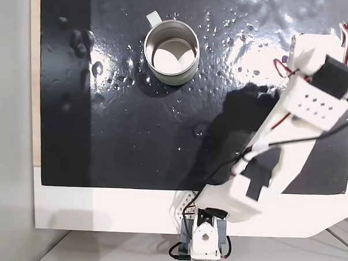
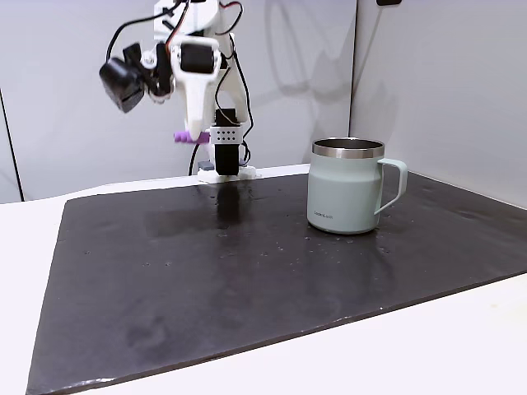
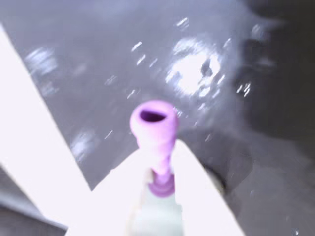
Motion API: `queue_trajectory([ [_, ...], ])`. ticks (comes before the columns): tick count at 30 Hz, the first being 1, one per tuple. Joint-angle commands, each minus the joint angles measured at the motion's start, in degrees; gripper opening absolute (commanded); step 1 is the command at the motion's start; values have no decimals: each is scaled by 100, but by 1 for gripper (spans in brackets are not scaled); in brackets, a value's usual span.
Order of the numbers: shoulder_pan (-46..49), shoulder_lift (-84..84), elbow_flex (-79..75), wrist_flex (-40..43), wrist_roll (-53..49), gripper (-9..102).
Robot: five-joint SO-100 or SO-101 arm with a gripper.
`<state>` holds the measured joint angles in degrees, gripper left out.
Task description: Grasp a pengrip and put it in the cup.
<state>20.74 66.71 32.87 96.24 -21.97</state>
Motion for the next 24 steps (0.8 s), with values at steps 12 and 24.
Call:
queue_trajectory([
  [12, -1828, 2083, 817, 53, 738, 0],
  [24, -3630, 1134, 290, 62, 1608, 0],
])
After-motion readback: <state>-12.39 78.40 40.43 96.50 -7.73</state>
